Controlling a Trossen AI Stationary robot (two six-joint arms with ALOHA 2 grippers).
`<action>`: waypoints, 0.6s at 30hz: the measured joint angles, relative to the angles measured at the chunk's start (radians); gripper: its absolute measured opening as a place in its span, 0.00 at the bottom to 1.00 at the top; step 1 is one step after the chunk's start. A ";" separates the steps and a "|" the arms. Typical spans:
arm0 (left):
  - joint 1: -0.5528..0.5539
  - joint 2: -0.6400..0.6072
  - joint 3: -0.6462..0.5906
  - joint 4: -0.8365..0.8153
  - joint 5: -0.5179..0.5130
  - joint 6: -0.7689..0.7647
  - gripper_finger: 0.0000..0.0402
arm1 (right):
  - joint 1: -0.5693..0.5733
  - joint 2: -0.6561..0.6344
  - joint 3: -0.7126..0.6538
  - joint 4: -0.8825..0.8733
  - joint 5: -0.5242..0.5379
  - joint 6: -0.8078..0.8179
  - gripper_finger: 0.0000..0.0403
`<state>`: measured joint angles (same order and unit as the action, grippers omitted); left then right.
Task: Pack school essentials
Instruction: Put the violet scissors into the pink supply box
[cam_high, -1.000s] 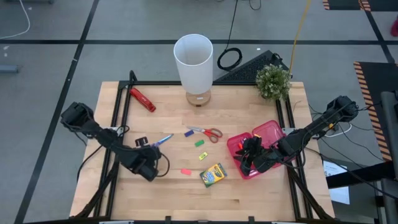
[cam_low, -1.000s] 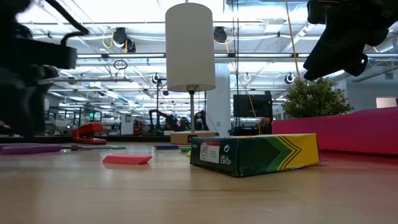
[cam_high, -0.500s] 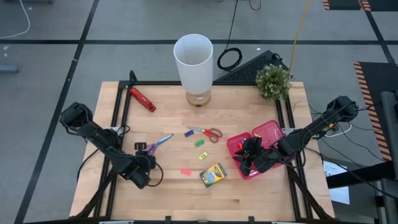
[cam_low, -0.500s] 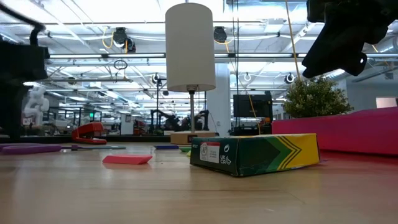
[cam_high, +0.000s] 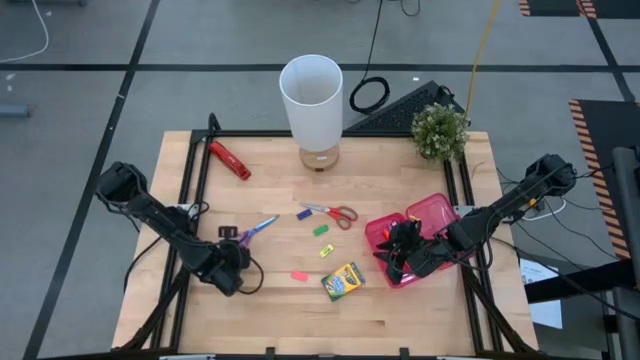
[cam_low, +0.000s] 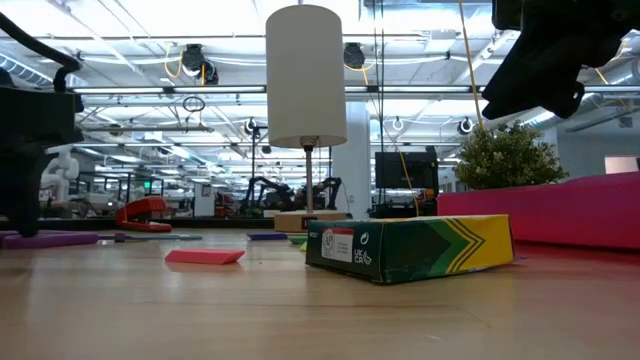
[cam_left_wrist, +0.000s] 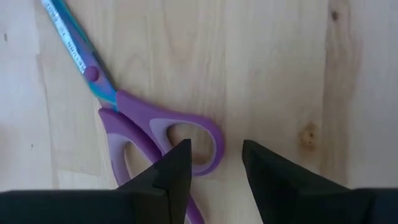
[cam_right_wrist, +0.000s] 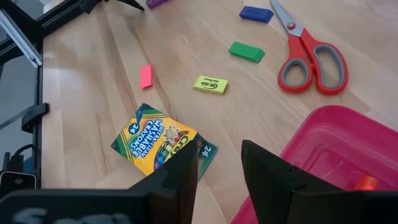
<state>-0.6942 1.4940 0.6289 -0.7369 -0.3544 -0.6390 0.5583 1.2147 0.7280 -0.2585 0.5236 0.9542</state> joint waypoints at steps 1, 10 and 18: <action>0.003 0.000 0.000 0.003 0.006 0.016 0.36 | 0.000 0.000 0.000 0.000 0.000 0.000 0.29; 0.097 0.000 0.002 0.025 0.137 0.189 0.12 | 0.000 0.000 0.000 0.000 0.000 0.006 0.29; 0.148 -0.016 0.008 0.022 0.193 0.264 0.03 | 0.000 0.000 0.000 0.000 0.000 0.004 0.29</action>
<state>-0.5462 1.4777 0.6372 -0.7144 -0.1611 -0.3752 0.5583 1.2147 0.7280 -0.2584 0.5234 0.9578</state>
